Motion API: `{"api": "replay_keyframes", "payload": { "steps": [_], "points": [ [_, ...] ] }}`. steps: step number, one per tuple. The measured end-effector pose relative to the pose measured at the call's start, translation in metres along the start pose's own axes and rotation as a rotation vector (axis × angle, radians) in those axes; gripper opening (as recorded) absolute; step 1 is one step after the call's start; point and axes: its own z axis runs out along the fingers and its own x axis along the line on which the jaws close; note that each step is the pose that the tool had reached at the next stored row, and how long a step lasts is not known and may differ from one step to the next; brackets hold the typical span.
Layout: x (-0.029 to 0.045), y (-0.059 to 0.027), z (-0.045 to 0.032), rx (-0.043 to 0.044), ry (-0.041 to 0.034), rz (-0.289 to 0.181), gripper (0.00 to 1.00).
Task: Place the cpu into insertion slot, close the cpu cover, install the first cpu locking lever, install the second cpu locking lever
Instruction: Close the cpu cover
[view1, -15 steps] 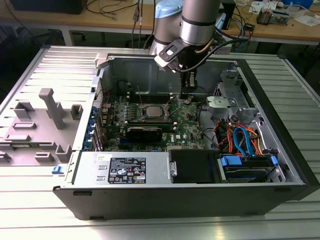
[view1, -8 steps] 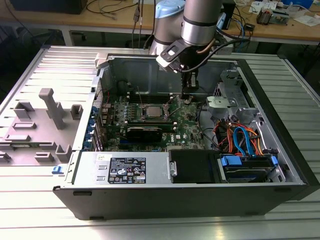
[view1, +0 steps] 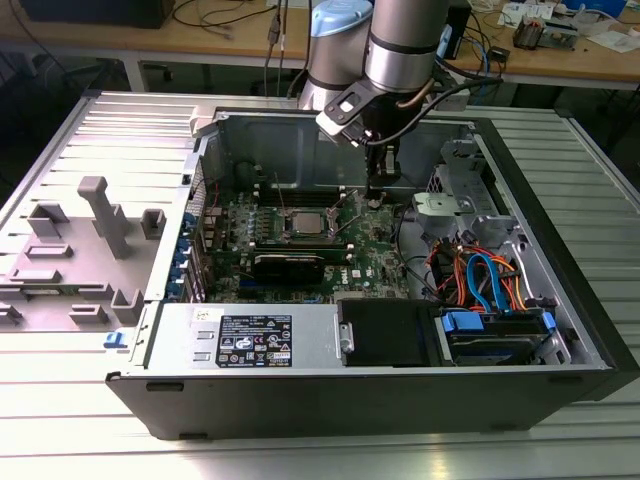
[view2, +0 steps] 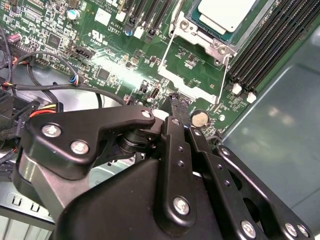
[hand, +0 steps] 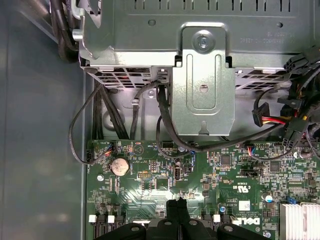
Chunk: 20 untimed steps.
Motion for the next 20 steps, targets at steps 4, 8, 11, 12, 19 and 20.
{"api": "replay_keyframes", "payload": {
  "steps": [4, 8, 11, 12, 19, 20],
  "points": [
    [0.0000, 0.0000, 0.0000, 0.0000, -0.0011, 0.000, 0.11],
    [0.0000, 0.0000, 0.0000, 0.0000, -0.0013, 0.000, 0.11],
    [0.0000, 0.0017, 0.0001, 0.0000, -0.0013, 0.000, 0.11],
    [0.0001, 0.0026, 0.0002, -0.0001, -0.0013, 0.000, 0.11],
    [0.0004, 0.0105, 0.0023, -0.0001, -0.0043, 0.000, 0.11],
    [0.0006, 0.0106, 0.0032, 0.0000, -0.0045, 0.000, 0.11]
  ]
}}
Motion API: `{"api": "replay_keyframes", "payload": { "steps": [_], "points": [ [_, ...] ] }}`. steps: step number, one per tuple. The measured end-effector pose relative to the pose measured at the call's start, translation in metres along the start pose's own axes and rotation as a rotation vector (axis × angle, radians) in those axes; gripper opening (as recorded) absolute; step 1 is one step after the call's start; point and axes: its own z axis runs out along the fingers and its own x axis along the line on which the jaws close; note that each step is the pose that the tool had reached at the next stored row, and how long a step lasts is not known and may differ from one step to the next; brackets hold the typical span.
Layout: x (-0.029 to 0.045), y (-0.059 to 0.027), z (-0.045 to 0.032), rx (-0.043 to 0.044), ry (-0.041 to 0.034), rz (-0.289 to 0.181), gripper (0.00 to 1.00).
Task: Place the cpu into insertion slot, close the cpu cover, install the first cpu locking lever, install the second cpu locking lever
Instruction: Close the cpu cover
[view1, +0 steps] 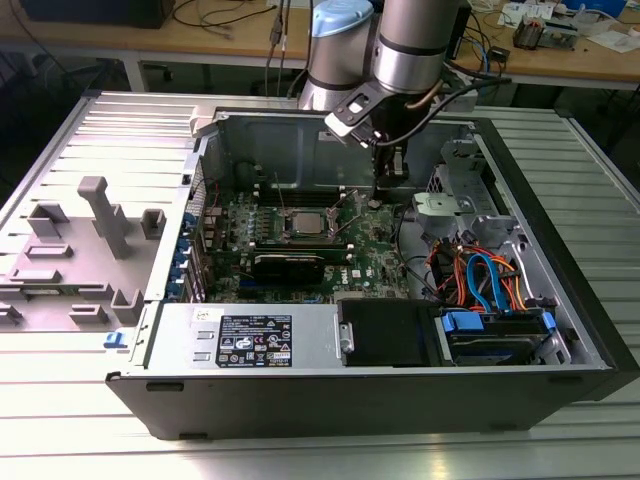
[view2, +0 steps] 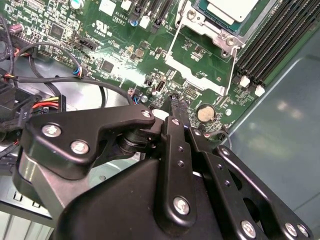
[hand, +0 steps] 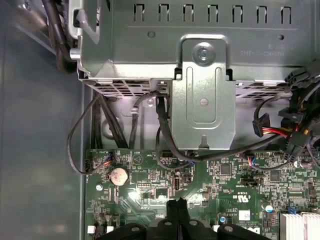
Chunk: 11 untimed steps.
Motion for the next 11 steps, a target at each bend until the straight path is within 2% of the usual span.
{"api": "replay_keyframes", "payload": {
  "steps": [5, 7, 9, 11],
  "points": [
    [0.0005, 0.0000, 0.0124, 0.0051, 0.0000, -0.002, 0.11],
    [0.0007, 0.0000, 0.0151, 0.0074, 0.0000, -0.002, 0.11],
    [0.0024, 0.0000, 0.0175, 0.0190, 0.0001, -0.002, 0.11],
    [0.0045, 0.0000, 0.0183, 0.0218, 0.0001, -0.002, 0.11]
  ]
}}
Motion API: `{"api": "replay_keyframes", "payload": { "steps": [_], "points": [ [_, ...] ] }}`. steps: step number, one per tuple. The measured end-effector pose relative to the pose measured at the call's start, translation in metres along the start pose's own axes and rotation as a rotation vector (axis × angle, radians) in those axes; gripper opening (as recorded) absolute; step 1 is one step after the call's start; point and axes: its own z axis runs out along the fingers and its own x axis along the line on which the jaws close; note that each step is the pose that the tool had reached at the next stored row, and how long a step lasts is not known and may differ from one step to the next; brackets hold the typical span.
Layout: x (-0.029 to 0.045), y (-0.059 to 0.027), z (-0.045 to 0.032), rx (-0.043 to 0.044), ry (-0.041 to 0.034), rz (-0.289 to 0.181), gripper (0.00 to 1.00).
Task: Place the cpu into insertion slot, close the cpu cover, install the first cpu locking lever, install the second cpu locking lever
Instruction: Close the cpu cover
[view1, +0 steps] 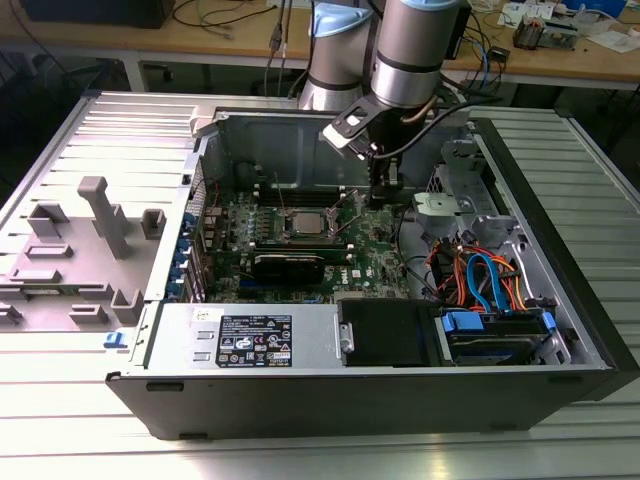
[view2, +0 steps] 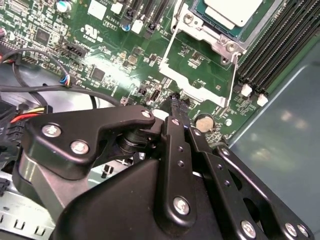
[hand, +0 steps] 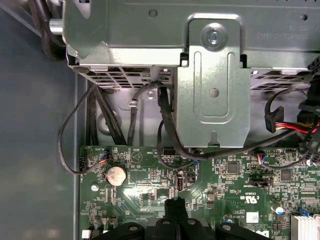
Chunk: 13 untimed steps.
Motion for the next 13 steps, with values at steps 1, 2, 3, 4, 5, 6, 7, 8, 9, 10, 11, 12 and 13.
{"api": "replay_keyframes", "payload": {
  "steps": [1, 2, 3, 4, 5, 6, 7, 8, 9, 10, 11, 12, 13],
  "points": [
    [0.0009, 0.0000, 0.0004, 0.0012, 0.0001, 0.000, 0.11],
    [0.0015, 0.0000, 0.0006, 0.0021, 0.0000, -0.002, 0.11],
    [0.0017, 0.0000, 0.0011, 0.0034, 0.0005, -0.006, 0.11],
    [0.0017, -0.0002, 0.0013, 0.0045, 0.0008, -0.012, 0.11],
    [0.0018, -0.0005, 0.0018, 0.0053, 0.0020, -0.023, 0.11],
    [0.0018, -0.0006, 0.0021, 0.0055, 0.0026, -0.030, 0.11],
    [0.0018, -0.0008, 0.0023, 0.0057, 0.0029, -0.038, 0.11],
    [0.0022, -0.0014, 0.0031, 0.0064, 0.0037, -0.049, 0.11],
    [0.0023, -0.0018, 0.0033, 0.0065, 0.0038, -0.050, 0.11],
    [0.0022, -0.0028, 0.0033, 0.0066, 0.0038, -0.050, 0.11],
    [0.0023, -0.0049, 0.0033, 0.0067, 0.0042, -0.050, 0.11],
    [0.0026, -0.0072, 0.0034, 0.0070, 0.0043, -0.050, 0.11],
    [0.0026, -0.0088, 0.0034, 0.0073, 0.0044, -0.050, 0.11]
  ]
}}
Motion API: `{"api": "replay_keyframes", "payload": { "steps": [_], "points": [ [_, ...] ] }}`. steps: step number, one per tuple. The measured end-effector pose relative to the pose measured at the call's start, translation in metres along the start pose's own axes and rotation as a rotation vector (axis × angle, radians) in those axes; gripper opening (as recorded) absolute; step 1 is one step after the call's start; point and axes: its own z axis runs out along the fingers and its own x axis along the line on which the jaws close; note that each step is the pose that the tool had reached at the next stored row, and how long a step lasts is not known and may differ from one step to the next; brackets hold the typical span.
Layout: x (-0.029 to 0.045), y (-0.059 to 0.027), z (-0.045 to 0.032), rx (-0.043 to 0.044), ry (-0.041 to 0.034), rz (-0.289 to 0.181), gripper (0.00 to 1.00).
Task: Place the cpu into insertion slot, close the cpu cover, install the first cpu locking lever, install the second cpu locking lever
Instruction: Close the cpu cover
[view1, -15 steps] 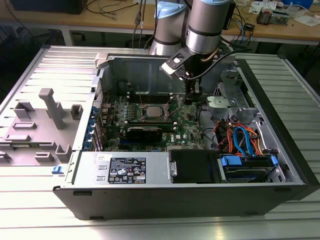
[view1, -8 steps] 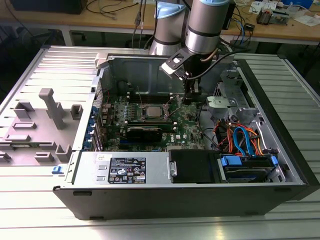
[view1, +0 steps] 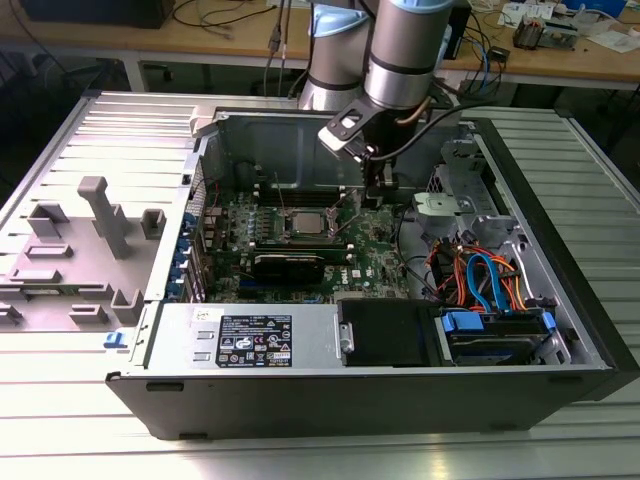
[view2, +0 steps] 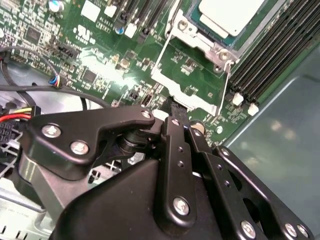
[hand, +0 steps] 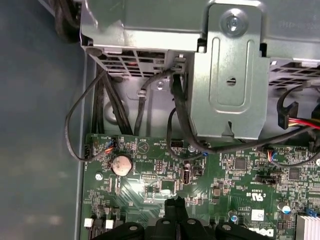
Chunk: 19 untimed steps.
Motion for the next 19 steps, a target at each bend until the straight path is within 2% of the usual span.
{"api": "replay_keyframes", "payload": {
  "steps": [3, 13, 19],
  "points": [
    [0.0003, -0.0038, 0.0001, 0.0000, 0.0002, 0.000, 0.11],
    [0.0003, -0.0040, 0.0001, 0.0000, 0.0002, -0.001, 0.11],
    [0.0007, -0.0096, 0.0003, 0.0000, 0.0002, -0.001, 0.11]
  ]
}}
